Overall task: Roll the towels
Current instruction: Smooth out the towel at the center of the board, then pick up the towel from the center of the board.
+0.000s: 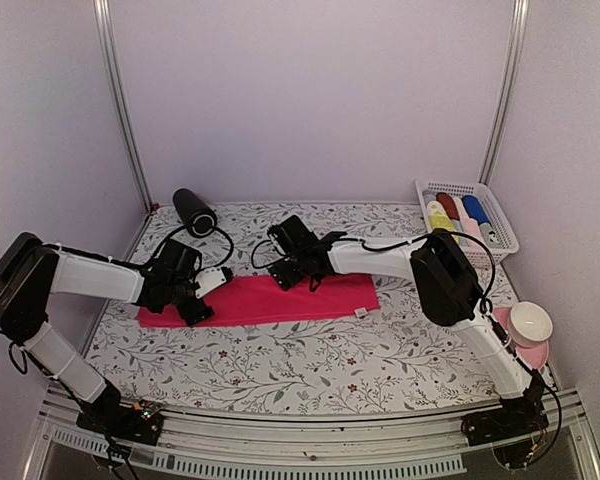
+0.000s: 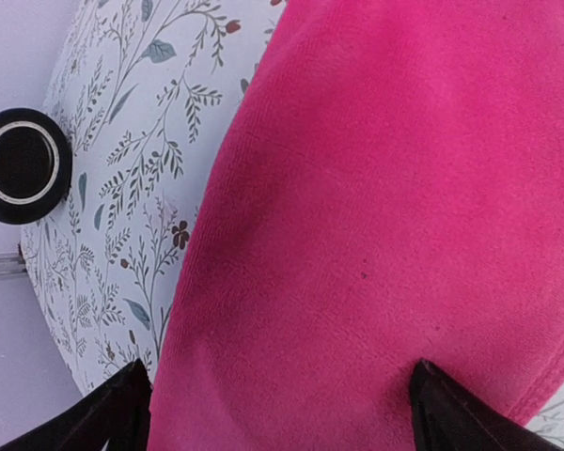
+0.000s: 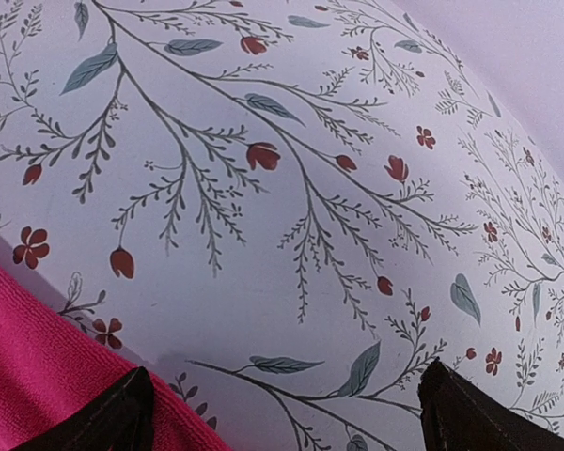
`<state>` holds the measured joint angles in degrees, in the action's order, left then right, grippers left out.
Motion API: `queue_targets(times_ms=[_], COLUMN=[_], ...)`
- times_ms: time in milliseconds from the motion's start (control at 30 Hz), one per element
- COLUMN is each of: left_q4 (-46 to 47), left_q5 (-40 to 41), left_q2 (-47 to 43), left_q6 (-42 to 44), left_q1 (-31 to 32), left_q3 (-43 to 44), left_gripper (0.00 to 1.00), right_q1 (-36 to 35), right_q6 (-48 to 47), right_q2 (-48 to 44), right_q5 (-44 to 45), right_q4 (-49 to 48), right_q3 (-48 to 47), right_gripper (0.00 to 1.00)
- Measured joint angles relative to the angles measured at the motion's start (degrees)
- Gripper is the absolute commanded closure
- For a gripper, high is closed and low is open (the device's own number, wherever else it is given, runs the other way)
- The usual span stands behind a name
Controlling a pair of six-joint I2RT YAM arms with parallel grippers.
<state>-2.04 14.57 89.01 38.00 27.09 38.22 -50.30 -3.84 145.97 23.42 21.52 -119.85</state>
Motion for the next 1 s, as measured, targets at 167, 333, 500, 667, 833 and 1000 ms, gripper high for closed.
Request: queue_targets(times_ms=[167,333,500,667,833,1000], left_q4=[-0.2,-0.4,-2.7,-6.6,-8.3,-8.8], left_q5=[-0.2,0.0,0.2,-1.1,-4.9,-8.2], left_q2=[-0.2,-0.2,-0.1,-1.4,-7.2,-11.9], left_q6=[0.0,0.1,0.0,-0.7,-2.1,-3.0], left_q1=[0.0,0.0,-0.6,-1.9,-2.8,-5.4], left_q3=[0.0,0.2,1.5,3.8,5.5,4.3], left_gripper=[0.03,0.03,0.03,0.03,0.03,0.03], right_q1=[0.4,1.0,2.2,6.2,9.2,9.7], right_q6=[-0.3,-1.9,-0.8,6.3,13.8,21.3], right_q2=[0.0,0.0,-4.5,-20.3,-35.7,-43.6], right_q5=[1.8,0.7,-2.5,-6.4,-9.2,-12.3], right_q4=[-0.1,-0.5,0.4,0.5,-4.2,-9.4], right_q3=[0.0,0.0,5.2,21.9,36.8,50.9], right_gripper=[0.01,0.01,0.01,0.01,0.01,0.11])
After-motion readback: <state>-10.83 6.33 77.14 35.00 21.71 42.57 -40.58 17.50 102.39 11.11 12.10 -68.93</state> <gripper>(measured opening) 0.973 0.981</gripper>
